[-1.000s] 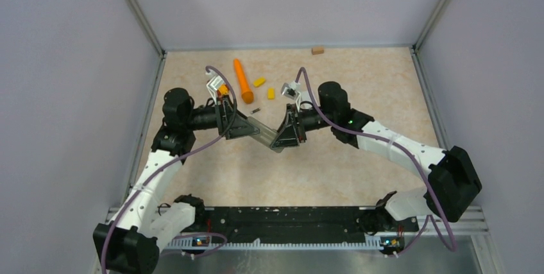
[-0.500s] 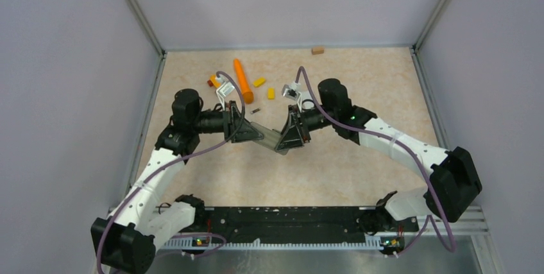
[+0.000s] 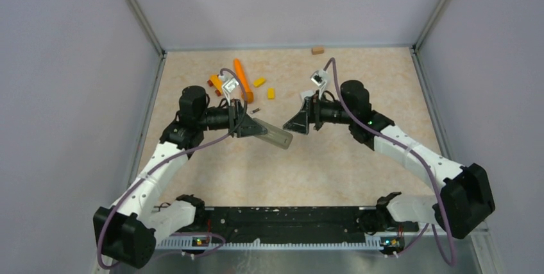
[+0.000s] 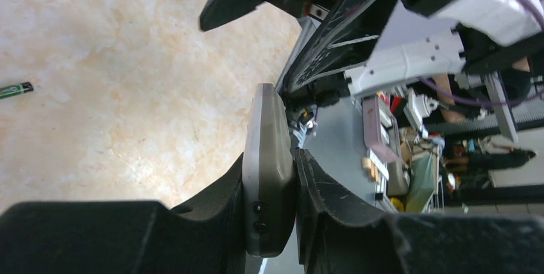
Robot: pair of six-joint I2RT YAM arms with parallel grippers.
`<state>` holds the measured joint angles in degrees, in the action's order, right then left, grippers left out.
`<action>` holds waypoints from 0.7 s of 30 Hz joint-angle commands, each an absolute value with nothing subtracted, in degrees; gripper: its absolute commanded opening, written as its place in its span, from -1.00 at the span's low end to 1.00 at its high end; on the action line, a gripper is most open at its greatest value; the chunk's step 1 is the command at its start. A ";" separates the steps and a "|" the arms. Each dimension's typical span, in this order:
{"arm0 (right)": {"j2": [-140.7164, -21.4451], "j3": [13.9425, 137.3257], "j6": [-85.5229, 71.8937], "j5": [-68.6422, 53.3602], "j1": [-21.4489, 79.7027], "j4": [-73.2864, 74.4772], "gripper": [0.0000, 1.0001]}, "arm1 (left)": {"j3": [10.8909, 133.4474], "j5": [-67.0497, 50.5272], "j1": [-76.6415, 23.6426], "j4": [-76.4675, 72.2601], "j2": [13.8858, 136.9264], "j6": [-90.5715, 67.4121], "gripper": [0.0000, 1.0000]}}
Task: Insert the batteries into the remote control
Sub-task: Adjust the remote control, then remove the battery cover from the remote control.
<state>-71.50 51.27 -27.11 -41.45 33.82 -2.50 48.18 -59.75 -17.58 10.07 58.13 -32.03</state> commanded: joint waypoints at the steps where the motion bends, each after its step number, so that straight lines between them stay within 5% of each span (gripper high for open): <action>1: -65.36 48.99 -37.54 -20.22 32.96 -3.52 0.60 | 45.12 -50.67 -17.82 -0.11 60.27 -42.46 -1.00; 5: -62.08 41.27 -47.99 -15.72 33.18 -10.39 0.15 | 38.88 -42.40 -19.32 -10.03 63.21 -51.00 -1.00; 10: -63.95 37.78 -52.70 -12.58 36.08 -12.37 -0.15 | 37.21 -35.07 -23.31 -14.01 69.57 -51.75 -1.00; 15: -67.58 36.80 -55.79 -6.30 38.60 -8.60 -0.24 | 33.16 -32.77 -24.81 -17.84 73.97 -52.11 -1.00; 21: -73.02 34.74 -57.92 -7.17 40.13 -10.99 -0.13 | 28.87 -30.91 -25.31 -19.91 76.98 -52.10 -1.00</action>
